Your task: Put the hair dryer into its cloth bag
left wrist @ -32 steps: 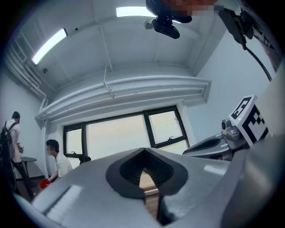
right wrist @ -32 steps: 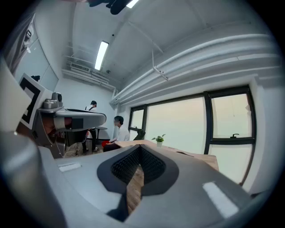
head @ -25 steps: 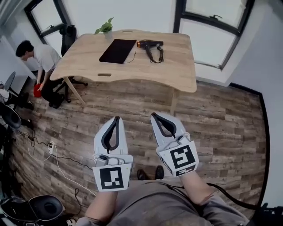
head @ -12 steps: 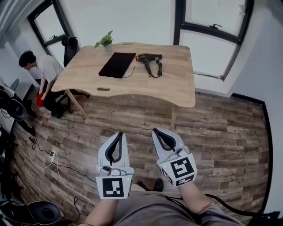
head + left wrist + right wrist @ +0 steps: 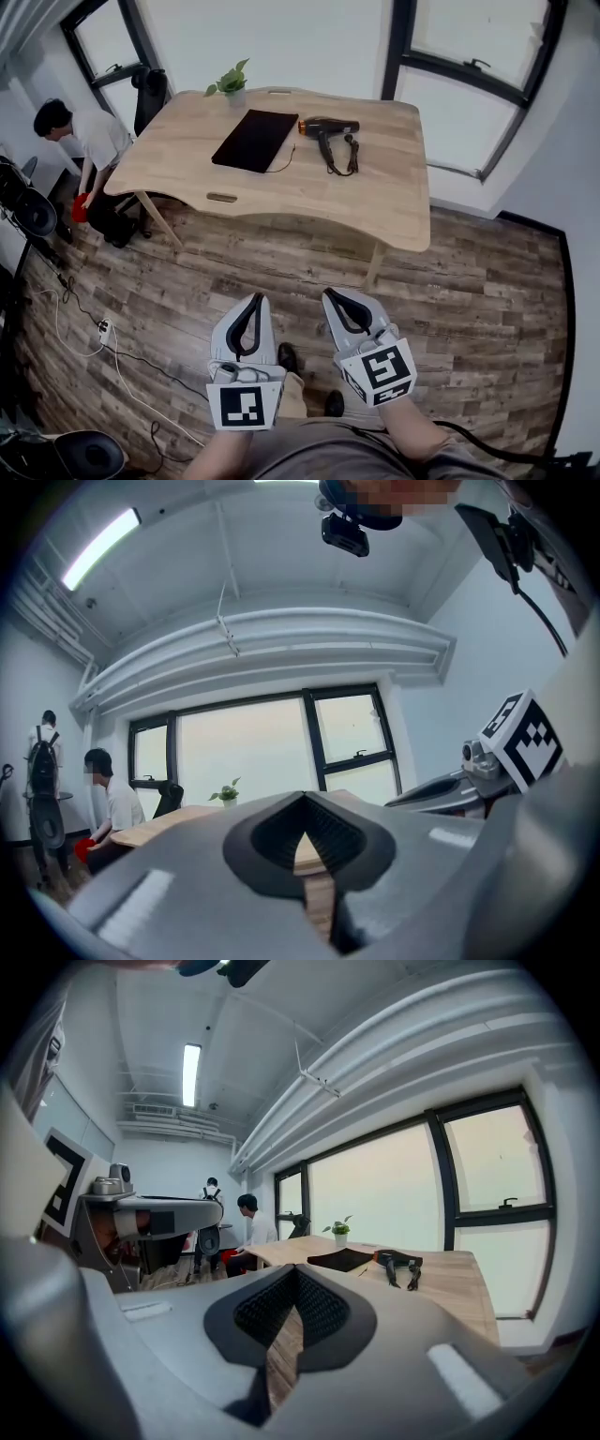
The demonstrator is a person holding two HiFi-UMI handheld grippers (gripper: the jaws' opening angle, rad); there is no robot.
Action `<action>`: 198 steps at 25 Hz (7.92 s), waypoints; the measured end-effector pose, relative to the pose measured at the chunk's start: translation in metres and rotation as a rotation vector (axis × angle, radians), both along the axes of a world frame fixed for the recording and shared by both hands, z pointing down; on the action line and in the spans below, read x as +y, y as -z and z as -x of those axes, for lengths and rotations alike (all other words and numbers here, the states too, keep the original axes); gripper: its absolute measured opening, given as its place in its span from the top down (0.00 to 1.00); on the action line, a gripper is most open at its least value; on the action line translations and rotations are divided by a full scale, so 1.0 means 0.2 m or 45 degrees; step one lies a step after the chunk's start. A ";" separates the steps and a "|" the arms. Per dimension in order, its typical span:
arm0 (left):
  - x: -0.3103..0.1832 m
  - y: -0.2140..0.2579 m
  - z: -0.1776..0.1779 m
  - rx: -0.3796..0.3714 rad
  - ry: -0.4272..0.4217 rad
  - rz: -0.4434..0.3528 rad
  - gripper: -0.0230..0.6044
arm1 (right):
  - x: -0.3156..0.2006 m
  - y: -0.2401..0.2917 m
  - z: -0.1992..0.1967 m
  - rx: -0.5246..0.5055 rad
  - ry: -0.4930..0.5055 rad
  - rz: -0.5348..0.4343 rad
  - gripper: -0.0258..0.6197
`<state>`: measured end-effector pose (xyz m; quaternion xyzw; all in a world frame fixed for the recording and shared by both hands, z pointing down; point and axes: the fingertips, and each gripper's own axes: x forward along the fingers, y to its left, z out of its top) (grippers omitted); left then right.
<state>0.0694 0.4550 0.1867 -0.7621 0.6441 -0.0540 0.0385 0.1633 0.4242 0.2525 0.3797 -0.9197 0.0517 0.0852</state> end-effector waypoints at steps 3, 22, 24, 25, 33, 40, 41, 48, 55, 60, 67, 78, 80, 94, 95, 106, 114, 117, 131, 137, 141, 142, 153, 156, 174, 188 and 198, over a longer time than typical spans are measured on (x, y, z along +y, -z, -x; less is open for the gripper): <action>-0.19 0.01 0.09 0.001 -0.022 -0.017 0.96 | -0.18 -0.01 0.11 0.014 -0.012 0.008 0.92; -0.95 0.12 0.74 0.029 -0.111 -0.087 0.96 | -0.97 0.16 0.75 -0.004 -0.080 -0.056 0.92; -1.01 0.09 0.76 0.039 -0.119 -0.066 0.96 | -1.03 0.14 0.75 0.011 -0.094 -0.051 0.92; -1.04 0.07 0.76 0.046 -0.123 -0.055 0.96 | -1.06 0.13 0.75 0.012 -0.100 -0.042 0.92; -1.36 -0.08 0.76 0.080 -0.164 0.045 0.96 | -1.33 -0.07 0.75 0.012 -0.128 0.065 0.92; -1.72 -0.11 0.77 0.028 -0.180 0.033 0.96 | -1.71 -0.09 0.81 -0.014 -0.099 0.069 0.92; -1.77 -0.11 0.77 0.021 -0.179 0.044 0.96 | -1.76 -0.09 0.82 -0.019 -0.093 0.072 0.92; -2.06 -0.10 0.76 -0.016 -0.161 0.053 0.96 | -2.07 -0.08 0.86 -0.042 -0.047 0.067 0.92; -2.22 0.04 0.79 -0.057 -0.115 -0.027 0.96 | -2.26 0.02 0.92 -0.055 0.020 0.004 0.92; -2.28 0.05 0.86 -0.060 -0.085 -0.052 0.96 | -2.34 0.06 0.98 -0.065 0.053 -0.029 0.92; -2.39 -0.03 1.01 -0.029 -0.071 -0.010 0.96 | -2.45 -0.03 1.10 -0.017 0.049 0.020 0.92; -2.69 -0.28 1.29 -0.014 -0.130 0.136 0.96 | -2.71 -0.32 1.31 0.073 -0.014 0.171 0.88; -2.73 -0.35 1.32 -0.024 -0.148 0.165 0.96 | -2.73 -0.40 1.34 0.098 -0.021 0.195 0.87; -2.85 -0.84 1.44 -0.053 -0.276 0.324 0.96 | -2.52 -1.13 1.52 0.410 0.146 0.604 0.80; -2.85 -0.86 1.45 -0.046 -0.272 0.333 0.96 | -2.51 -1.16 1.52 0.429 0.152 0.617 0.79; -2.84 -0.90 1.49 -0.034 -0.250 0.341 0.96 | -2.50 -1.21 1.52 0.578 0.162 0.548 0.90; -2.82 -0.79 1.49 -0.043 -0.247 0.310 0.96 | -2.54 -1.02 1.53 0.496 0.173 0.482 0.90; -2.81 -0.71 1.49 -0.021 -0.238 0.292 0.96 | -2.56 -0.93 1.52 0.497 0.181 0.442 0.90; -2.76 -0.73 1.47 -0.008 -0.220 0.329 0.96 | -2.44 -1.13 1.52 0.644 0.306 0.526 0.82; -2.77 -0.80 1.49 0.010 -0.214 0.360 0.96 | -2.38 -1.20 1.59 0.667 0.397 0.542 0.85; -2.77 -0.83 1.52 0.014 -0.201 0.380 0.96 | -2.40 -1.21 1.60 0.691 0.397 0.548 0.88; -2.77 -0.83 1.53 0.016 -0.196 0.382 0.96 | -2.40 -1.21 1.60 0.689 0.399 0.547 0.89; -2.76 -0.78 1.53 0.001 -0.200 0.355 0.96 | -2.45 -1.04 1.60 0.595 0.392 0.490 0.90; -2.75 -0.73 1.51 -0.014 -0.214 0.330 0.96 | -2.48 -0.95 1.59 0.580 0.371 0.441 0.90; -2.80 -0.55 1.15 -0.220 -0.508 0.290 0.71 | -2.74 -0.29 1.48 0.553 0.303 0.074 0.91; -2.85 -0.68 0.98 -0.359 -0.643 0.415 0.81 | -2.71 -0.28 1.34 0.501 0.286 0.070 0.90; -2.86 -0.65 0.87 -0.417 -0.699 0.523 0.94 | -2.66 -0.32 1.21 0.433 0.195 0.143 0.79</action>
